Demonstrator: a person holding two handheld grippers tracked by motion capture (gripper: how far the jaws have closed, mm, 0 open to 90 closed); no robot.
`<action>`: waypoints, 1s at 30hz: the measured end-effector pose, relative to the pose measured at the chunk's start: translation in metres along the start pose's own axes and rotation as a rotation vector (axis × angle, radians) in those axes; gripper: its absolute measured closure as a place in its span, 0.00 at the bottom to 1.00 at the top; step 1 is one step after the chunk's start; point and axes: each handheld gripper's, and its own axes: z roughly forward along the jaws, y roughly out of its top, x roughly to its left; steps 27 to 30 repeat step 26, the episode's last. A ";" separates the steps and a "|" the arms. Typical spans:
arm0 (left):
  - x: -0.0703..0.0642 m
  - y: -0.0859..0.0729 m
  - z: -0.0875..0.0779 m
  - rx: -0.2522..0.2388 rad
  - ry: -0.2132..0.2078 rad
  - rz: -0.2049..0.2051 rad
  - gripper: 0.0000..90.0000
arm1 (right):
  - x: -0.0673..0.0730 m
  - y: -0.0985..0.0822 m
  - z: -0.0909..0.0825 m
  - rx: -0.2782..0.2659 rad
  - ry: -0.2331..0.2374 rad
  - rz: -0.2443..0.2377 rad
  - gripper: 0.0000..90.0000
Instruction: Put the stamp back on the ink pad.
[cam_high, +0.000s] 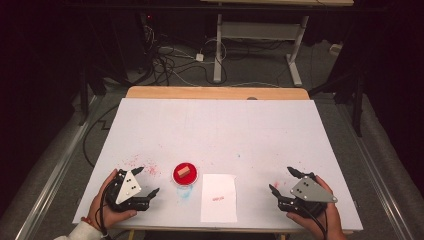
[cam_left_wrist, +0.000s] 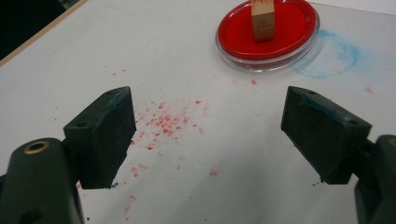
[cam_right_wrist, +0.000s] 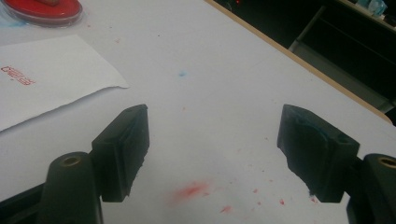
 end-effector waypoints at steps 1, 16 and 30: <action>0.000 0.000 0.000 0.002 -0.002 -0.002 0.20 | 0.000 0.000 0.000 0.000 0.001 0.001 0.28; 0.001 -0.001 0.003 0.014 -0.006 -0.003 0.20 | -0.001 -0.001 0.003 0.005 0.008 -0.002 0.28; 0.003 -0.001 0.007 0.038 -0.002 -0.017 0.20 | -0.002 -0.001 0.005 0.002 0.004 0.005 0.29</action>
